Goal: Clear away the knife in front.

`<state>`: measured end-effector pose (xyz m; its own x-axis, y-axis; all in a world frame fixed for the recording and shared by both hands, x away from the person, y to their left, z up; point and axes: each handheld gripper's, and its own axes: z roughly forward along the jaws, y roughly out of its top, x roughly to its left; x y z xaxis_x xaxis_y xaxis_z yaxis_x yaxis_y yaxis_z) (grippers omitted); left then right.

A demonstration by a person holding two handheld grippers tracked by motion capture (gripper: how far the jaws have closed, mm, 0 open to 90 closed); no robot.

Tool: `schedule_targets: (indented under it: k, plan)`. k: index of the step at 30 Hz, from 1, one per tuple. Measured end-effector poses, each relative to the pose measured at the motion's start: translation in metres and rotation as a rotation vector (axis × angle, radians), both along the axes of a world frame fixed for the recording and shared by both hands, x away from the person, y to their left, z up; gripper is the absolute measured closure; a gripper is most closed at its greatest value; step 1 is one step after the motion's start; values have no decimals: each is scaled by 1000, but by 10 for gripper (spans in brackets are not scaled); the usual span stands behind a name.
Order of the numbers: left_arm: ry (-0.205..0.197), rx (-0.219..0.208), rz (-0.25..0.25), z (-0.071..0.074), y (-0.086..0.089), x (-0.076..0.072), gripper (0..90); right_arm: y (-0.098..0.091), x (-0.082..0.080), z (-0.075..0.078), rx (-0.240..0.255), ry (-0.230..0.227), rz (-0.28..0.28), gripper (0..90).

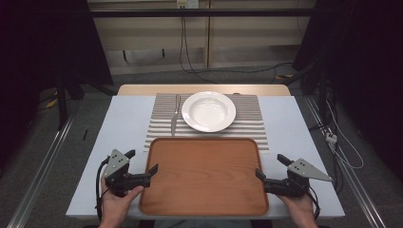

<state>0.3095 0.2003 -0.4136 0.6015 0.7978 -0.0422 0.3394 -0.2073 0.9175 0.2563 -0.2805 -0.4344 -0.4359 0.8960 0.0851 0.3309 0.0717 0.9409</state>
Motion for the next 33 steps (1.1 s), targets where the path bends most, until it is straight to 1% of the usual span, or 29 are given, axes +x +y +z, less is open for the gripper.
schedule_targets:
  k: [1, 4, 6, 9, 13, 14, 15, 16, 17, 18, 19, 22, 24, 25, 26, 28, 29, 30, 32, 33]
  plan:
    - [-7, 0, -9, 1, -1, 2, 49, 0, 0, 0, 2, 0, 0, 37]
    - [6, 14, -14, 2, -1, 4, 44, 0, 1, 0, 4, -1, -1, 37]
    - [24, -6, -26, 2, 1, 6, 52, -1, 0, 0, 3, -1, 1, 38]
    - [32, 0, -19, 4, 2, 8, 50, -1, 0, 0, 3, 1, 2, 38]
    - [51, -7, -28, 6, 1, 12, 55, 0, 2, -1, 10, 7, 2, 39]
    - [60, 26, -35, 8, 0, 16, 60, 0, 3, -1, 5, 7, 4, 39]
    - [60, 26, -35, 8, 0, 16, 61, 1, 3, -1, 2, 10, 5, 39]
    - [69, 37, -43, 9, -1, 18, 61, 1, 3, -1, 2, 10, 5, 39]
    - [82, 32, -44, 9, -1, 21, 63, 1, 2, -1, -4, 9, 9, 38]
    - [87, 18, -42, 10, -1, 23, 63, 1, 2, -1, -4, 9, 9, 38]
    - [85, 16, -43, 11, -1, 25, 62, 1, 2, -1, -1, 12, 11, 38]
    - [99, 23, -47, 15, -3, 31, 54, 2, 2, -1, 4, 15, 14, 40]
    - [98, 22, -56, 16, -3, 32, 55, 2, 4, -2, 2, 21, 11, 39]
    - [92, 14, -57, 17, -4, 33, 57, 3, 4, -2, 3, 21, 10, 39]
    - [88, 33, -68, 18, -6, 35, 57, 3, 4, -1, 6, 20, 11, 40]
    - [92, 34, -68, 18, -7, 37, 59, 5, 4, -1, -3, 17, 14, 41]
    - [83, 22, -64, 19, -8, 41, 61, 5, 4, -1, -9, 17, 15, 41]
    - [75, 25, -64, 19, -8, 43, 64, 5, 4, -1, -3, 18, 11, 41]
    - [73, 31, -66, 20, -9, 45, 74, 4, 4, -1, -5, 17, 6, 41]
    - [78, 41, -65, 20, -11, 51, 72, 4, 5, -1, -2, 18, 4, 41]
